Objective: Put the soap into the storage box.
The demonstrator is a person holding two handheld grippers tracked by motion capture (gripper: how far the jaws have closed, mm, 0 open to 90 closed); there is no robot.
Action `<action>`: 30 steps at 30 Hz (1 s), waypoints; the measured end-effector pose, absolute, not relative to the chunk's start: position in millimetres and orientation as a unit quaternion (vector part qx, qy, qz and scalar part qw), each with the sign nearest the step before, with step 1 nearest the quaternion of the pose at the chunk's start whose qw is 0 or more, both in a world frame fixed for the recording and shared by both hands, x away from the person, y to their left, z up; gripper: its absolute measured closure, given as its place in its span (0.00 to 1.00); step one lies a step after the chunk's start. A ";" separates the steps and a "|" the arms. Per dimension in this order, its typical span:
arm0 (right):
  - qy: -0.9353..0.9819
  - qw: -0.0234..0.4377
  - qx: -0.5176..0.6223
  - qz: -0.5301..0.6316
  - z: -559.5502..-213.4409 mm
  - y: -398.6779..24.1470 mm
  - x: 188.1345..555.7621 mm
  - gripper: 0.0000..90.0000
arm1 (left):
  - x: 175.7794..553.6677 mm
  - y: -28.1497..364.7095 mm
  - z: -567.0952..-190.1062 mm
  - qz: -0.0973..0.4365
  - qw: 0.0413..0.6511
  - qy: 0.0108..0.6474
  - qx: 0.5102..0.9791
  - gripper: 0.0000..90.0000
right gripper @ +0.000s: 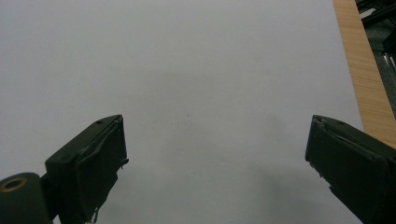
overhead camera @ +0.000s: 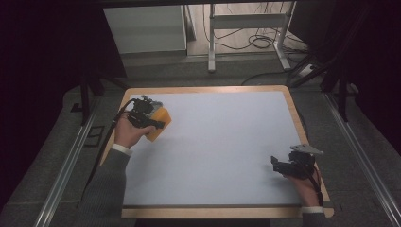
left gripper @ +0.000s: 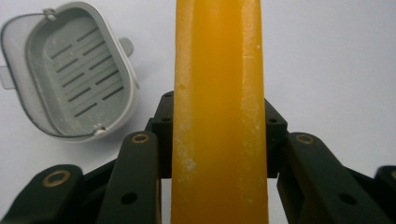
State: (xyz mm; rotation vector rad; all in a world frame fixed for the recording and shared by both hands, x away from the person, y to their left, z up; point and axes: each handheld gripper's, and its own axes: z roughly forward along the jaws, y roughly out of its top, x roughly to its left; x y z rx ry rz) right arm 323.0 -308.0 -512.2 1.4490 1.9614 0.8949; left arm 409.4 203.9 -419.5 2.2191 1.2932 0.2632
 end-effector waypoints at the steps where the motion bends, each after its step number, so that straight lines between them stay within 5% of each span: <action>1: 0.727 0.269 0.537 0.332 -512.2 -308.0 323.1 0.06 | 410.7 204.0 -418.7 0.097 0.278 0.483 0.825 0.68; 30: 0.724 0.268 0.543 0.330 -512.5 -310.4 323.4 0.06 | 455.1 221.4 -419.2 0.084 0.284 0.528 0.796 0.68</action>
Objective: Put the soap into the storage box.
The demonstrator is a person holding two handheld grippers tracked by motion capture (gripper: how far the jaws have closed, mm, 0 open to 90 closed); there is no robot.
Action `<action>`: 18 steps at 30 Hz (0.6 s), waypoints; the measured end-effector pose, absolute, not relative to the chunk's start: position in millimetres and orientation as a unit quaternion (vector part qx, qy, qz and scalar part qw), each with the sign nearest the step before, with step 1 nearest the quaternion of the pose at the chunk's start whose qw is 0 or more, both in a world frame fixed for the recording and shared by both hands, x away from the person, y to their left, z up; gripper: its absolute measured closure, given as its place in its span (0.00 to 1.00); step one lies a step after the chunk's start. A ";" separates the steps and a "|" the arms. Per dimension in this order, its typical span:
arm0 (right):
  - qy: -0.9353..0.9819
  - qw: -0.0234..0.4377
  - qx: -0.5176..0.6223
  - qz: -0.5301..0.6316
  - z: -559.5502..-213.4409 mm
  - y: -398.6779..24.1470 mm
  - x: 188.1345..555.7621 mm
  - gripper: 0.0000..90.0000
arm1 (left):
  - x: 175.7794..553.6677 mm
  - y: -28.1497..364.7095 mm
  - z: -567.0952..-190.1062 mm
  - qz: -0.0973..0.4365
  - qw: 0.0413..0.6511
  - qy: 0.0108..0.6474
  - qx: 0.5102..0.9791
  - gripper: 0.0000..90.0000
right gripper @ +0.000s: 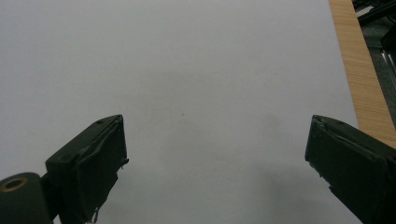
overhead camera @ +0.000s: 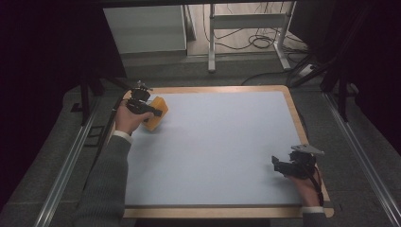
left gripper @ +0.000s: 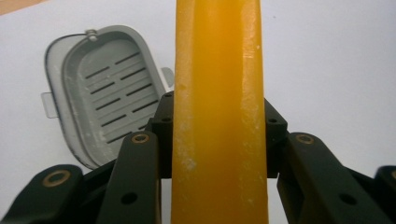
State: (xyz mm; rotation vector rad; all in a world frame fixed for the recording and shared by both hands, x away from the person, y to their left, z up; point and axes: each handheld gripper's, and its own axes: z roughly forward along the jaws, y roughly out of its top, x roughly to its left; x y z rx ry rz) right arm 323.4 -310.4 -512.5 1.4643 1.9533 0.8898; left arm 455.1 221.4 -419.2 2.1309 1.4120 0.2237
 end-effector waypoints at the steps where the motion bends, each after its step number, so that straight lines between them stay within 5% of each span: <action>1: 0.724 0.268 0.543 0.330 -512.4 -310.7 323.4 0.06 | 456.7 222.1 -419.5 0.086 0.283 0.529 0.796 0.68; 18: 0.722 0.267 0.545 0.332 -512.0 -313.0 323.3 0.06 | 485.2 231.0 -434.2 0.075 0.278 0.560 0.777 0.68</action>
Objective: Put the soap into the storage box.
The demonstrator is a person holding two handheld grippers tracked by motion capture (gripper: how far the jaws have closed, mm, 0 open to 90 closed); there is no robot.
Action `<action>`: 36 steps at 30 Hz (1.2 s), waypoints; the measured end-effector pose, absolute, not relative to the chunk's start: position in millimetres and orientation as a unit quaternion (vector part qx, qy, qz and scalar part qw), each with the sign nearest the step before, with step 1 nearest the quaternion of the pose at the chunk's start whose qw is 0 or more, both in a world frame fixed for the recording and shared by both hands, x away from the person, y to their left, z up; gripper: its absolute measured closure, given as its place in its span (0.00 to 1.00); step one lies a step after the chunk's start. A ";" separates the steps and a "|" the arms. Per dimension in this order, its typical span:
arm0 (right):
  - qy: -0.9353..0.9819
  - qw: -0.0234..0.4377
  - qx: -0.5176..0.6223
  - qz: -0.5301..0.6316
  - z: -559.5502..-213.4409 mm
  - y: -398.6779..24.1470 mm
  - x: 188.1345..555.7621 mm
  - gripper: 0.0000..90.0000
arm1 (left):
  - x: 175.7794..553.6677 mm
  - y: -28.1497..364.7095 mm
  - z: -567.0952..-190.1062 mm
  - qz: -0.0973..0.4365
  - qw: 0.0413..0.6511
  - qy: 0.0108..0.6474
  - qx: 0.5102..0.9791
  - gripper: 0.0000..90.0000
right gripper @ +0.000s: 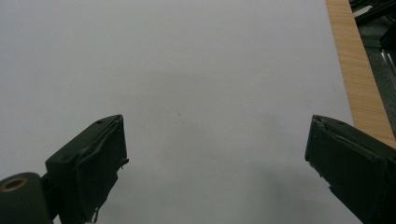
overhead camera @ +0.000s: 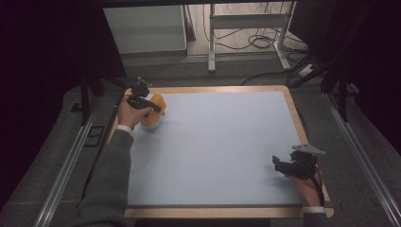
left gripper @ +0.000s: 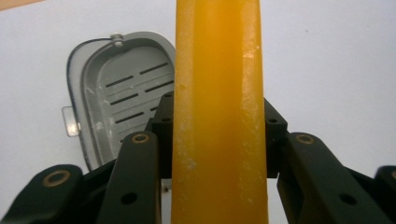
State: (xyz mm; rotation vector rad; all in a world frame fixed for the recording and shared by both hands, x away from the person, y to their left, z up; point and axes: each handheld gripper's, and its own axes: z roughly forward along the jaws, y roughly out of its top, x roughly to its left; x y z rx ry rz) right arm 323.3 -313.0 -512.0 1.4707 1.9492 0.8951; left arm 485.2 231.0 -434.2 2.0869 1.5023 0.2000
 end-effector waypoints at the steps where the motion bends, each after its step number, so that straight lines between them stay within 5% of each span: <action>1: 0.722 0.268 0.545 0.331 -512.1 -313.4 323.4 0.06 | 486.6 231.6 -435.0 0.076 0.277 0.562 0.776 0.68; 36: 0.720 0.269 0.551 0.326 -515.0 -317.3 324.6 0.06 | 515.8 250.8 -455.0 0.080 0.278 0.619 0.730 0.68</action>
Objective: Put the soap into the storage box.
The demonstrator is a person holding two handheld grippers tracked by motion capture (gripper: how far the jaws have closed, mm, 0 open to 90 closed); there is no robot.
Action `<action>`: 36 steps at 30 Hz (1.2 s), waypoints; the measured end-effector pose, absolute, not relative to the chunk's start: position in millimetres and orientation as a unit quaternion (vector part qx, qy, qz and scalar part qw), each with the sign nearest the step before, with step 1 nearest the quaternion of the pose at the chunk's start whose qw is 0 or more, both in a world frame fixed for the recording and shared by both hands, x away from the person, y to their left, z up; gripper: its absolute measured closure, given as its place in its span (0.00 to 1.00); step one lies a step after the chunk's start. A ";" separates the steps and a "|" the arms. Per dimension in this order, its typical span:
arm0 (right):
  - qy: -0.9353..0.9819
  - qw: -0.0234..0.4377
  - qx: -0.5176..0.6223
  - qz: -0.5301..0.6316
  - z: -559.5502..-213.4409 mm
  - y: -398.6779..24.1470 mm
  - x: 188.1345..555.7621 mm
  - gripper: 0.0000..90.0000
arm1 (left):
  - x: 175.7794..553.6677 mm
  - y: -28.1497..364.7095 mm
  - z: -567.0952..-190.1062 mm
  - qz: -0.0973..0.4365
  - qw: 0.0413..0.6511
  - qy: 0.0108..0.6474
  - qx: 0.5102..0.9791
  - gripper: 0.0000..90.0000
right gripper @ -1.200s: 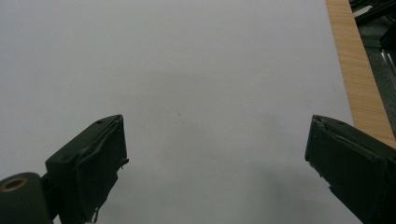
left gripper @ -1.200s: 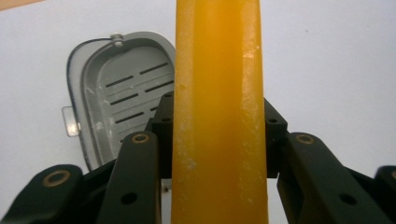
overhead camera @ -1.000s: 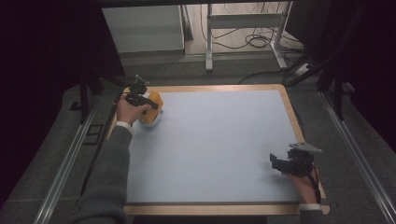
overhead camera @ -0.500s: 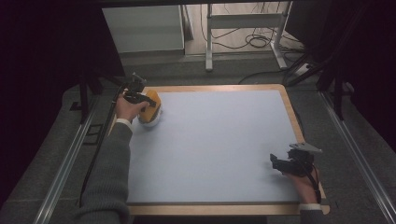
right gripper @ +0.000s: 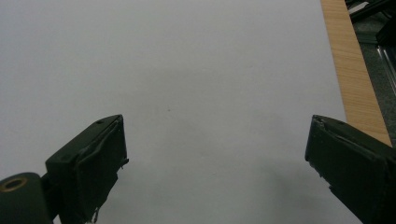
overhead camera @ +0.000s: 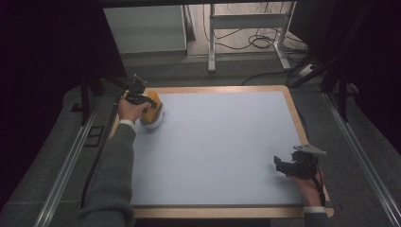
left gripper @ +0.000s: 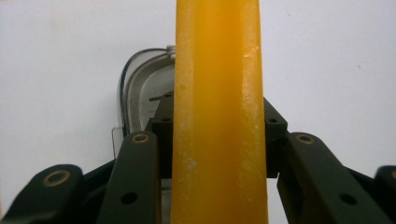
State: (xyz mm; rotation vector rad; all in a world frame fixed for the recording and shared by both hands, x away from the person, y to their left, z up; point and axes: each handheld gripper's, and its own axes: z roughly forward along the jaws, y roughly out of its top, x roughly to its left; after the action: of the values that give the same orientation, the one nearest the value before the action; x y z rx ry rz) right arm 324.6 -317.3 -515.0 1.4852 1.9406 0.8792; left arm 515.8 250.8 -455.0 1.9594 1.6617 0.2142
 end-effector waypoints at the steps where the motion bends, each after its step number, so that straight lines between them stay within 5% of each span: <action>1: 0.720 0.269 0.551 0.326 -514.8 -317.5 324.4 0.06 | 515.9 251.0 -456.1 0.080 0.280 0.620 0.729 0.68; 12: 0.721 0.269 0.550 0.324 -515.9 -318.1 325.0 0.06 | 516.6 258.2 -471.1 0.071 0.291 0.636 0.711 0.67; 21: 0.722 0.269 0.548 0.324 -515.6 -316.5 324.6 0.06 | 504.6 270.7 -442.9 0.130 0.291 0.633 0.706 0.35; 36: 0.721 0.273 0.548 0.324 -513.9 -315.8 323.9 0.06 | 445.9 270.7 -435.8 0.128 0.357 0.536 0.754 0.28</action>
State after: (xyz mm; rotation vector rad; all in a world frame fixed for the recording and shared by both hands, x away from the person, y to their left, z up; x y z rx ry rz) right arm 323.9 -315.8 -513.9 1.4744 1.9403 0.8725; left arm 445.9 270.7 -435.8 1.9469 1.3831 0.3317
